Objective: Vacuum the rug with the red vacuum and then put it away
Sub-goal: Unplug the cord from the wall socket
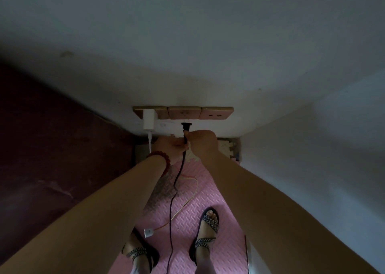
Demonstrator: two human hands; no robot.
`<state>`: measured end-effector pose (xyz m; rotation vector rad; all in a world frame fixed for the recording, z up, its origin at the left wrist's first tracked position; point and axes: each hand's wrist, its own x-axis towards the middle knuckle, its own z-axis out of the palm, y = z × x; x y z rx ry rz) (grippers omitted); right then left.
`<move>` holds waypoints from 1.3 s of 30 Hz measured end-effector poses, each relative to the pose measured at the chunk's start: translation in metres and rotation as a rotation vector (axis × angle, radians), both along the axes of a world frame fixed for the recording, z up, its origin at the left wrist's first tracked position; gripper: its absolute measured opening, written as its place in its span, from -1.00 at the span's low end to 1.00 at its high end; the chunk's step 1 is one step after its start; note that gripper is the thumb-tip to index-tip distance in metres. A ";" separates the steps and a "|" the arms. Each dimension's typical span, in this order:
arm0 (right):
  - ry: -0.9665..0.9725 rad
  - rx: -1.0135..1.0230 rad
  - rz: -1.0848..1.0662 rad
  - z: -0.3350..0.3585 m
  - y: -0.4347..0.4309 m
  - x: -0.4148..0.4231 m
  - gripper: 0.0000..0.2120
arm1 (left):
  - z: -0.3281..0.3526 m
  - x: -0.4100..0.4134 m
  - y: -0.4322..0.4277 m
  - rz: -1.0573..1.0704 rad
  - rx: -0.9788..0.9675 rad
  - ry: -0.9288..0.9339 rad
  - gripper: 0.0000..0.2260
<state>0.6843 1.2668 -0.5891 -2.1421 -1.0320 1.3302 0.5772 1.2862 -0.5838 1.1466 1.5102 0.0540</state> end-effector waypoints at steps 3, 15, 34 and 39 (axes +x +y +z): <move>0.086 0.080 -0.157 -0.001 -0.015 -0.004 -0.58 | 0.000 -0.004 -0.008 0.031 0.011 0.009 -0.78; 0.267 0.050 -0.313 0.036 -0.016 0.000 -0.28 | 0.038 0.006 -0.008 -0.070 0.110 0.036 -0.75; 0.422 0.065 -0.520 0.212 -0.039 0.013 -0.91 | 0.199 0.013 -0.033 0.048 0.148 -0.037 -0.84; 0.456 0.060 -0.446 0.259 -0.045 0.008 -0.74 | 0.258 0.001 -0.043 0.079 0.155 -0.088 -0.86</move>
